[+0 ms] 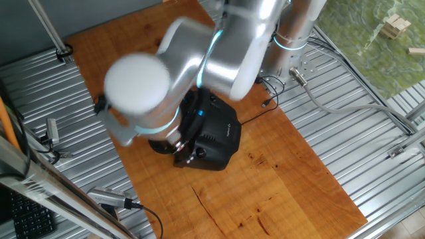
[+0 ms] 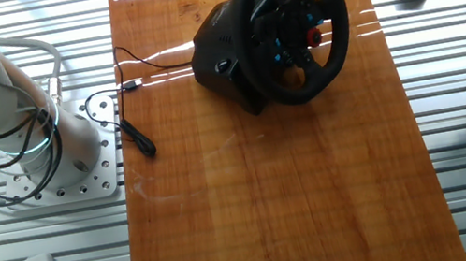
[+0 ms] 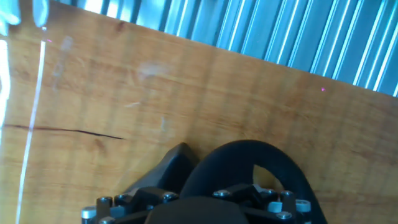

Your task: Rotate the steering wheel 90 degrees clockwise

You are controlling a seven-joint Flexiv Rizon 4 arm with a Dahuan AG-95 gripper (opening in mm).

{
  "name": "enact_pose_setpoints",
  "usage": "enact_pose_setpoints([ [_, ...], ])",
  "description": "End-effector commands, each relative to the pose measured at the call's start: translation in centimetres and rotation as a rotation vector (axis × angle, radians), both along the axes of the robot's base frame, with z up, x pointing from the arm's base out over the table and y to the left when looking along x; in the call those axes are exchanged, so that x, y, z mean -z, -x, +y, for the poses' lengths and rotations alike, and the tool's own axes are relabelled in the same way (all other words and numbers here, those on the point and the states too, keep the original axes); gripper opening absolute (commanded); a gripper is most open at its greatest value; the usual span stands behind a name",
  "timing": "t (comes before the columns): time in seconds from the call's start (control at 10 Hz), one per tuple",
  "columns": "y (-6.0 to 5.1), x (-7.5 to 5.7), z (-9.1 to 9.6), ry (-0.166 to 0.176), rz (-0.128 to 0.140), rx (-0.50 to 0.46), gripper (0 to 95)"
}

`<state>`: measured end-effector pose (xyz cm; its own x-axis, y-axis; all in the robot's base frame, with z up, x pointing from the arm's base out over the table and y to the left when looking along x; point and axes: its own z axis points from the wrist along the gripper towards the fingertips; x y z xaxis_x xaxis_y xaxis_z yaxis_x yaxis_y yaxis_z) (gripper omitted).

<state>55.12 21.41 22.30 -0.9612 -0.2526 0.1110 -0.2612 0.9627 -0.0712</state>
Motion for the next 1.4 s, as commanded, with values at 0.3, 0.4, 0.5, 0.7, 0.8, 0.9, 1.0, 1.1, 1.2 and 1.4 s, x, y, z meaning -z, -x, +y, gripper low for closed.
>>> enact_pose_setpoints([
  [0.3,3.7,-5.9,-1.0,-0.12,-0.085,0.053,76.0],
  [0.4,5.2,-6.9,-1.8,-0.137,-0.097,0.048,76.0],
  [0.5,6.2,-7.3,-2.1,-0.141,-0.099,0.041,76.0],
  [0.7,7.5,-7.9,-1.5,-0.147,-0.098,0.058,76.0],
  [0.8,7.7,-8.1,-1.4,-0.145,-0.093,0.062,76.0],
  [0.9,7.7,-8.1,-1.3,-0.143,-0.09,0.063,76.0],
  [1.0,7.7,-8.1,-1.3,-0.132,-0.087,0.054,76.0],
  [1.1,7.7,-8.1,-1.3,-0.099,-0.088,0.028,76.0],
  [1.2,7.8,-8.1,-1.3,-0.081,-0.091,0.011,76.0],
  [1.4,7.7,-8.2,-1.3,-0.074,-0.094,0.008,76.0],
])
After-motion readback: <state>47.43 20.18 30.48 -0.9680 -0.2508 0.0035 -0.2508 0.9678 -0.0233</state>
